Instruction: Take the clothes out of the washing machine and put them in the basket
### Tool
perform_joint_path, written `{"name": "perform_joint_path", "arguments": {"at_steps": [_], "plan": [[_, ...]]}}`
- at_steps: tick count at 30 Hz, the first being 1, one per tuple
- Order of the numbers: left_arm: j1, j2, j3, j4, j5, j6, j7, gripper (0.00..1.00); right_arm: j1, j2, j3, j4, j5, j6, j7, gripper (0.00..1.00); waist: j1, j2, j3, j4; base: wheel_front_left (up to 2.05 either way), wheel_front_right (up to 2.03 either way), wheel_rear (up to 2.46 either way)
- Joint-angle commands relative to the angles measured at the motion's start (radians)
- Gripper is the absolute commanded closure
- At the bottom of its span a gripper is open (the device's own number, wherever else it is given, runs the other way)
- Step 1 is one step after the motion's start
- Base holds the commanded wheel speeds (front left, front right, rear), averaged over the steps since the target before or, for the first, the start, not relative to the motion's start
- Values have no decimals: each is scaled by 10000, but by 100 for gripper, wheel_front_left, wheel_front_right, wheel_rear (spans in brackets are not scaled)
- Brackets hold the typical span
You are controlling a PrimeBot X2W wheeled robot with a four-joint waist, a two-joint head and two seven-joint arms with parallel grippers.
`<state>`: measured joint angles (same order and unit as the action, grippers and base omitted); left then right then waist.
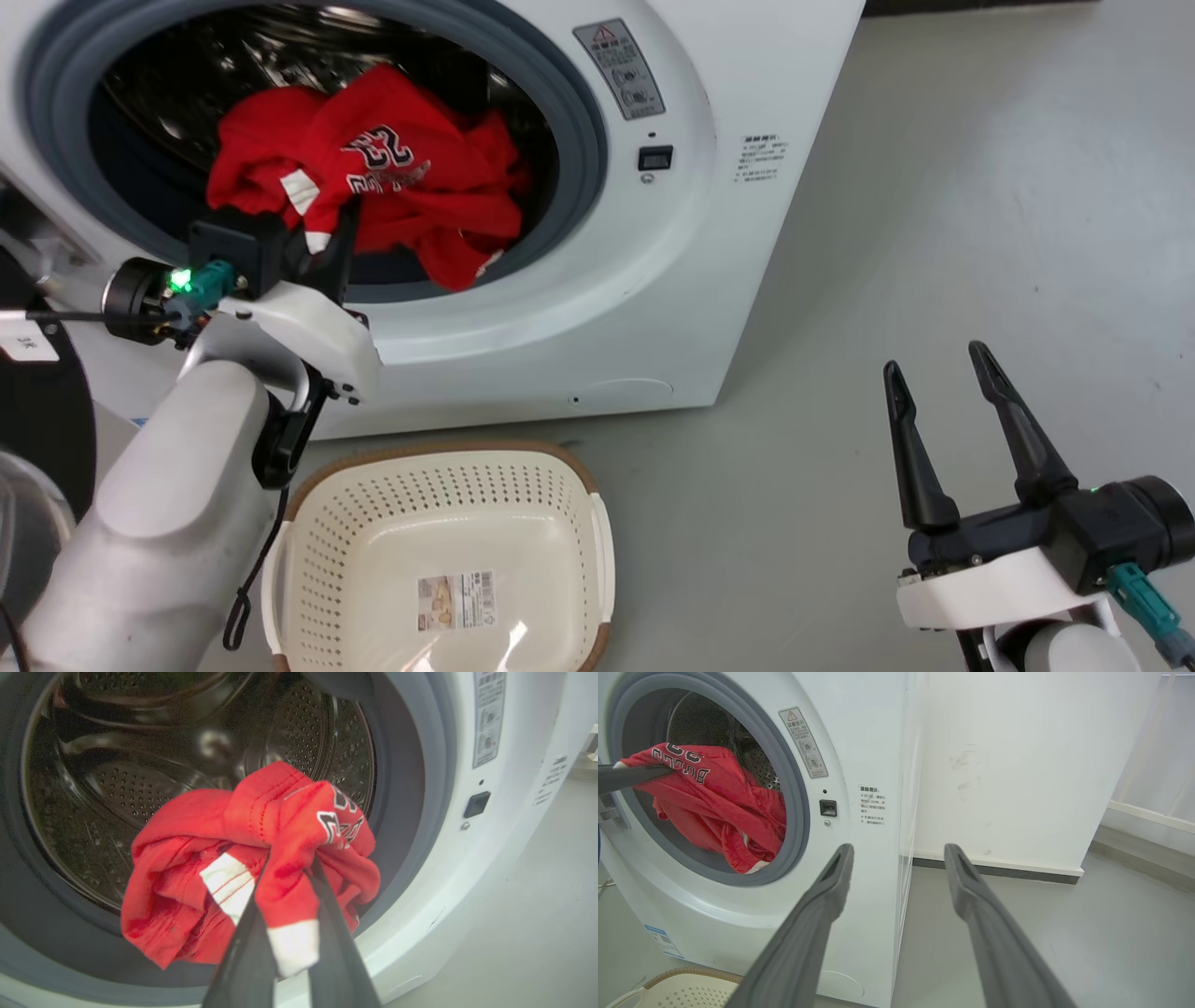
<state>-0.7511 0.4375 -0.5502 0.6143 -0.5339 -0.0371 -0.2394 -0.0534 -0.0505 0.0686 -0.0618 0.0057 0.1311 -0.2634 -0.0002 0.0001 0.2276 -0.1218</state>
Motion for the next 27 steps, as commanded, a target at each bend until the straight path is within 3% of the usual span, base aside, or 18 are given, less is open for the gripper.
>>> {"name": "perform_joint_path", "arguments": {"at_steps": [1, 14, 27], "plan": [[309, 128, -15, -546, 0, 183, 57, 100, 193, 5, -6, 15, -97, -7, -21, 0, 2, -1, -403, 237, 0, 0, 0], [2254, 1324, 234, -5121, -16, 1644, 1167, 100, 737, 7, -18, 133, -192, -7, -21, 0, 2, -1, -1302, 561, 0, 0, 0], [3386, 2304, 516, -8034, 137, 2649, 1948, 100, 1149, 7, 72, 255, -125, -7, -21, 0, 2, -1, -1931, 675, 0, 0, 0]]}}
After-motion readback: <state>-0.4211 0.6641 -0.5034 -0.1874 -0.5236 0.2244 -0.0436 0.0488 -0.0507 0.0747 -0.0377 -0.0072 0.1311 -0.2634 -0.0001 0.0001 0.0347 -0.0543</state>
